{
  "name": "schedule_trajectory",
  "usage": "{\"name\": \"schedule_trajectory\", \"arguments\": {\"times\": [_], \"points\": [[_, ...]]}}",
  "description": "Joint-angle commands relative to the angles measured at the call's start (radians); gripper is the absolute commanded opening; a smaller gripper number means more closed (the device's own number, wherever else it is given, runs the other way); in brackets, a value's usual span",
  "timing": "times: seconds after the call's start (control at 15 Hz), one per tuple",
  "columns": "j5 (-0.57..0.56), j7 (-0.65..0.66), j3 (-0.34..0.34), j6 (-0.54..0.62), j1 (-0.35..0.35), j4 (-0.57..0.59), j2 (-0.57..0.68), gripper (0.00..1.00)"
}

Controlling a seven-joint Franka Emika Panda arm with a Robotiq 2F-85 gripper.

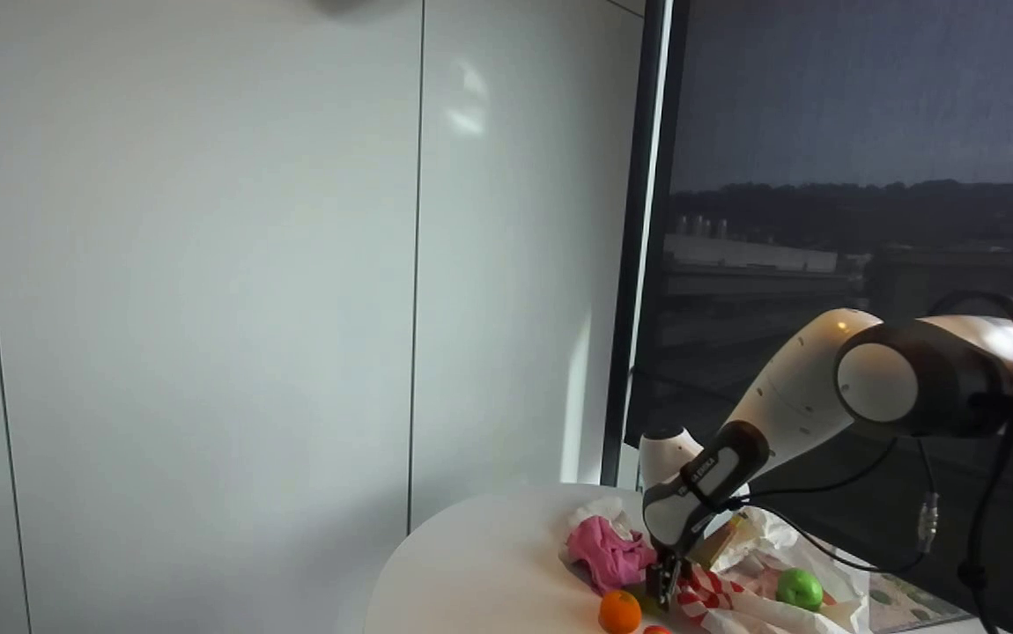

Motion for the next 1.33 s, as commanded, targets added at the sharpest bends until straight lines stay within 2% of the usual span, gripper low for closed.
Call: {"name": "schedule_trajectory", "arguments": {"times": [0.0,0.93,1.0,1.07,1.27], "points": [[-0.016,-0.068,0.014,0.0,-0.009,0.054,0.038,1.0],[0.033,-0.191,0.061,0.032,-0.088,0.291,0.235,1.0],[0.037,-0.195,0.064,0.028,-0.091,0.301,0.242,0.75],[0.041,-0.203,0.07,0.025,-0.095,0.308,0.248,0.73],[0.047,-0.203,0.079,0.028,-0.098,0.316,0.253,0.49]]}}
